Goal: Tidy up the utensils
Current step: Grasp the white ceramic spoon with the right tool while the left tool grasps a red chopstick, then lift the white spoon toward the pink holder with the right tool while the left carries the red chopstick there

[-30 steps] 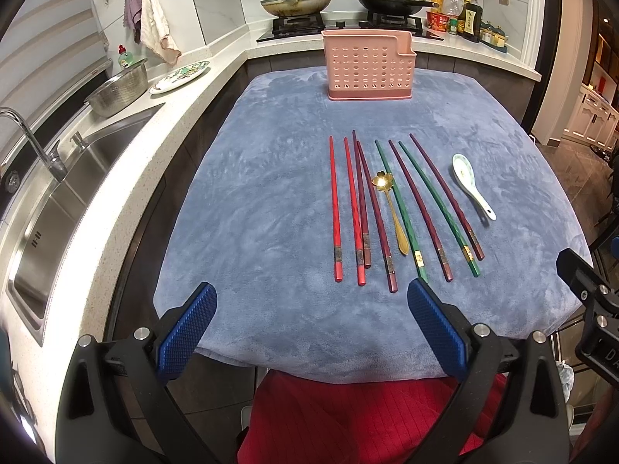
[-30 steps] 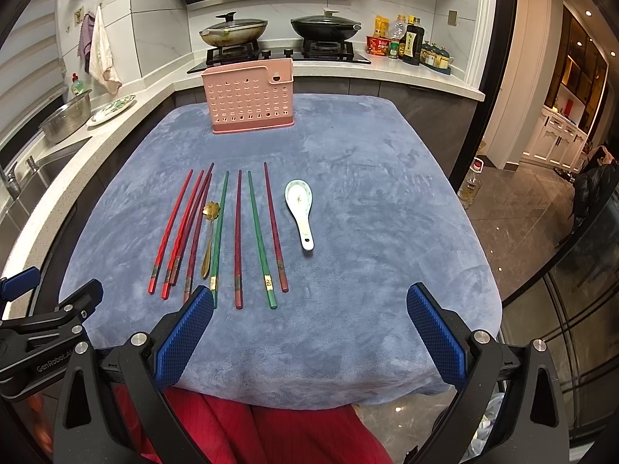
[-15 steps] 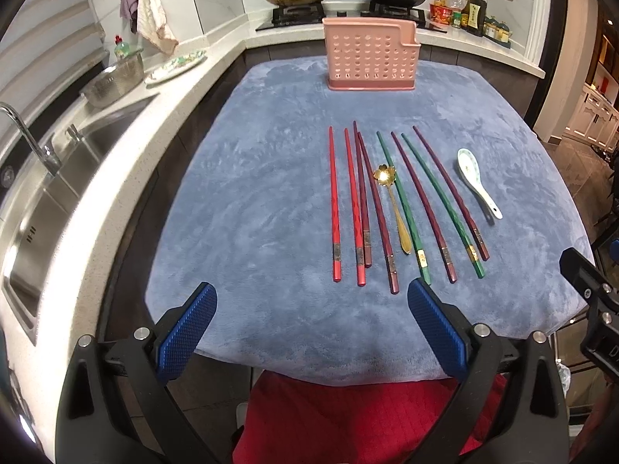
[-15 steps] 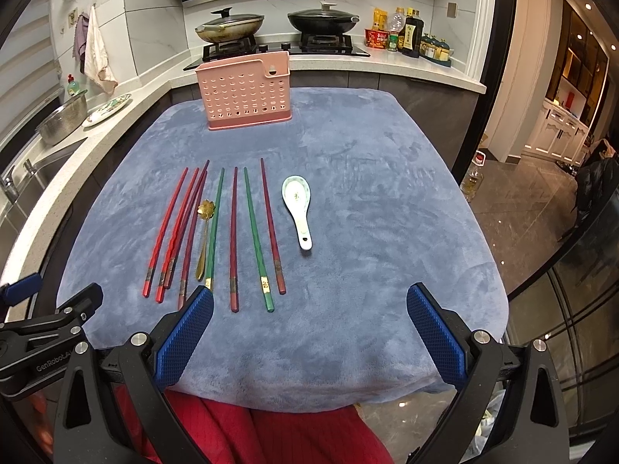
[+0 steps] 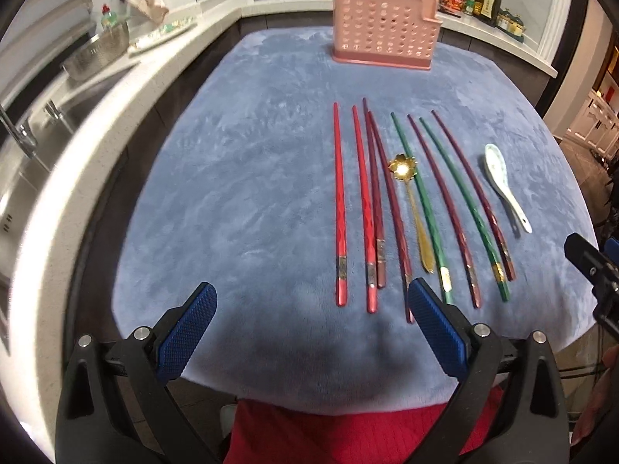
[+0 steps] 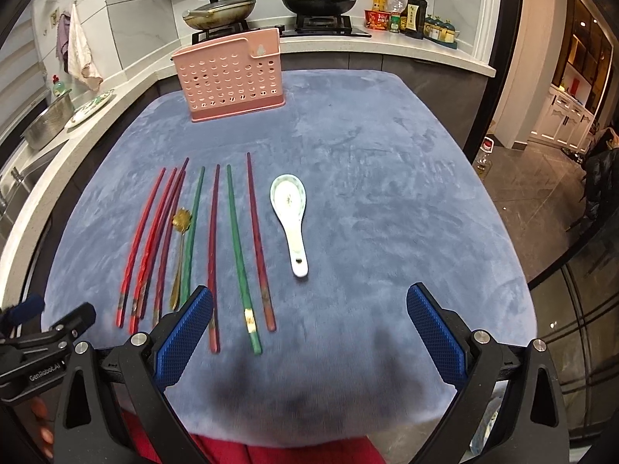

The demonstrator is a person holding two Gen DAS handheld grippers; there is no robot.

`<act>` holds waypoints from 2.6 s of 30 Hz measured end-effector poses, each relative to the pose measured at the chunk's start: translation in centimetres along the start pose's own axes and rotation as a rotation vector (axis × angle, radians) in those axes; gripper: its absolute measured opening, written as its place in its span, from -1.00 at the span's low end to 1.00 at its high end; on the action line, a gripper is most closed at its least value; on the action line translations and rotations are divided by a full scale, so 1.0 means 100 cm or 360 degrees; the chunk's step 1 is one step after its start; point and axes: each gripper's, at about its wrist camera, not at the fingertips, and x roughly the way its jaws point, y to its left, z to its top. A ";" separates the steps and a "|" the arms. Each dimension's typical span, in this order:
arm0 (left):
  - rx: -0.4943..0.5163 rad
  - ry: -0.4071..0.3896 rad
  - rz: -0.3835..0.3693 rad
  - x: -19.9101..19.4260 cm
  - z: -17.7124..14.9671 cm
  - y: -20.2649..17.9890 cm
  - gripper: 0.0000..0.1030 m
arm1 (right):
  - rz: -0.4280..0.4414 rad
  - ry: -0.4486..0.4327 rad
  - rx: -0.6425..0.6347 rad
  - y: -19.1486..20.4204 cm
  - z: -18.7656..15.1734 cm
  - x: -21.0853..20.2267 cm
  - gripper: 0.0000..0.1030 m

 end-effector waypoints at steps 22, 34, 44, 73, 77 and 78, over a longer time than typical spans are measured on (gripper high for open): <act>-0.0021 0.0186 -0.0051 0.065 0.006 0.007 -0.33 | 0.0097 0.0152 0.0026 0.006 0.030 0.090 0.05; -0.0009 0.0191 -0.0101 0.058 0.009 0.003 -0.81 | 0.0124 0.0184 -0.0028 0.009 0.027 0.108 -0.71; -0.0018 0.0074 -0.0113 0.026 0.020 0.001 -0.83 | 0.0170 0.0107 0.0000 0.005 0.032 0.076 -0.75; -0.0109 -0.0273 -0.0121 -0.048 0.093 0.017 -0.87 | 0.0142 0.0131 -0.0084 0.001 0.085 0.092 -0.26; -0.0116 -0.0264 -0.0121 -0.046 0.096 0.019 -0.87 | 0.0146 0.0178 -0.0154 0.010 0.088 0.112 -0.26; -0.0119 -0.0259 -0.0123 -0.046 0.097 0.019 -0.87 | 0.0147 0.0194 -0.0166 0.012 0.088 0.117 -0.26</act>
